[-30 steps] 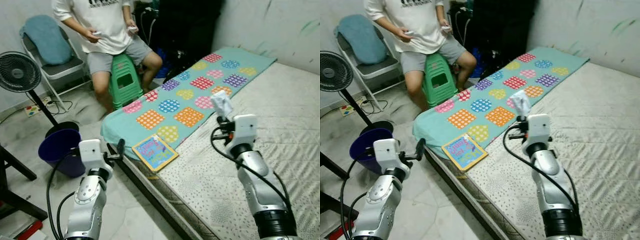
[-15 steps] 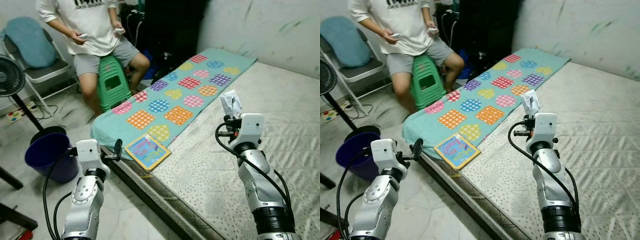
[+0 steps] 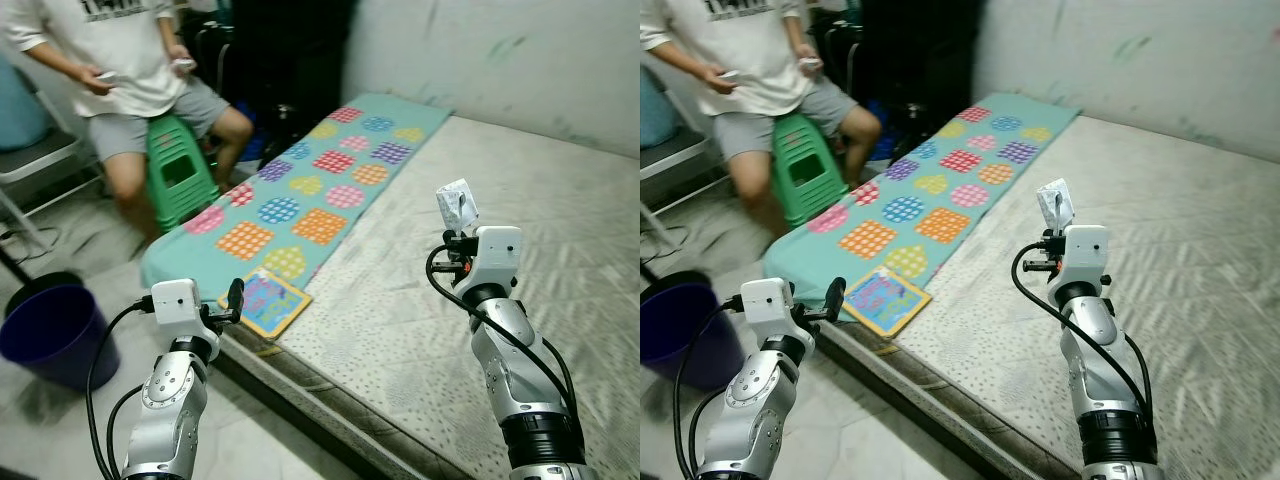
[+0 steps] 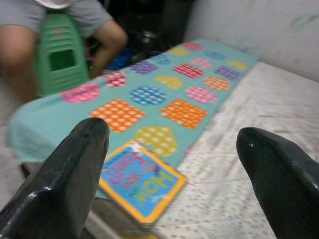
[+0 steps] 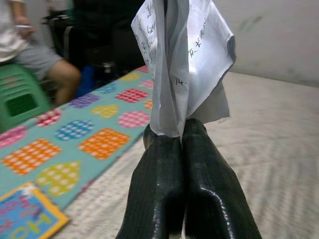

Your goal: Clean up the room

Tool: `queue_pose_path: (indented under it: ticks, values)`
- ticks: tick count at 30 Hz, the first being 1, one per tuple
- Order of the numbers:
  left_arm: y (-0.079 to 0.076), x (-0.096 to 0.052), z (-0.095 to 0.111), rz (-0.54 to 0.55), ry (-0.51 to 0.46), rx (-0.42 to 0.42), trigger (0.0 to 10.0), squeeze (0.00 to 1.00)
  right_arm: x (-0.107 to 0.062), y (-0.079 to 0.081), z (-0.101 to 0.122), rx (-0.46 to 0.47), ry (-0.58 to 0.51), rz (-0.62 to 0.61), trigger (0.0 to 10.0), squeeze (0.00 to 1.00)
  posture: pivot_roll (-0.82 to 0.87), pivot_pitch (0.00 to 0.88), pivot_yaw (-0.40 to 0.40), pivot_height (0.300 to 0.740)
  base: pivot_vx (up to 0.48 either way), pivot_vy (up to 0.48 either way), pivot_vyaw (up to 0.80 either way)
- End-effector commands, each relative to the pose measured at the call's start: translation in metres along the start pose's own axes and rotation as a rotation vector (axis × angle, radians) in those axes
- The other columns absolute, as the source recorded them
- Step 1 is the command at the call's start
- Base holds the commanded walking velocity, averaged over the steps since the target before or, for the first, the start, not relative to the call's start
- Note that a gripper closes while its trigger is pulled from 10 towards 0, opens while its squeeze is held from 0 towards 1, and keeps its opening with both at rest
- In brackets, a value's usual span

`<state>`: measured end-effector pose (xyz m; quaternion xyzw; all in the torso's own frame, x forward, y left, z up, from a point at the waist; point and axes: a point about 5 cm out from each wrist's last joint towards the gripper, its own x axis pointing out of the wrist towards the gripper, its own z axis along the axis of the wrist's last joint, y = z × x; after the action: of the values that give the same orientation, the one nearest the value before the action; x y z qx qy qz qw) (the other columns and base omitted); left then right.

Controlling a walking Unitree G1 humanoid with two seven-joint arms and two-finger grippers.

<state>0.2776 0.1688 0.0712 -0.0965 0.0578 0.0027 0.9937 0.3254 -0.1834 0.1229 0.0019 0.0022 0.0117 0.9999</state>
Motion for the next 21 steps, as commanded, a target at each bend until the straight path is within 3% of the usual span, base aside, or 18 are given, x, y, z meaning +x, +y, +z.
queue_pose_path:
  ticks: [1, 7, 15, 21]
  values:
    - [0.0009, 0.0002, -0.0012, -0.005, 0.014, 0.001, 10.0, 0.0, 0.0022, 0.0015, 0.0038, -0.004, -0.01, 0.01, 10.0, 0.0, -0.1, 0.0, 0.055, 0.74, 0.0, 0.0, -0.8]
    - [0.0003, -0.0007, -0.0014, -0.007, 0.016, 0.0, 10.0, 0.0, 0.0015, 0.0018, 0.004, -0.002, -0.014, 0.015, 10.0, 0.0, -0.1, 0.0, 0.055, 0.74, 0.0, 0.0, -0.68]
    - [-0.0003, -0.0014, -0.0016, -0.008, 0.017, -0.001, 10.0, 0.0, 0.0022, 0.0028, 0.0051, -0.002, -0.018, 0.021, 10.0, 0.0, -0.1, 0.0, 0.054, 0.74, 0.0, 0.0, 0.0]
    - [-0.0001, -0.0017, -0.0022, -0.01, 0.021, -0.003, 10.0, 0.0, 0.002, 0.0024, 0.0048, 0.002, -0.017, 0.018, 10.0, 0.0, -0.1, 0.0, 0.056, 0.74, 0.0, 0.0, -0.8]
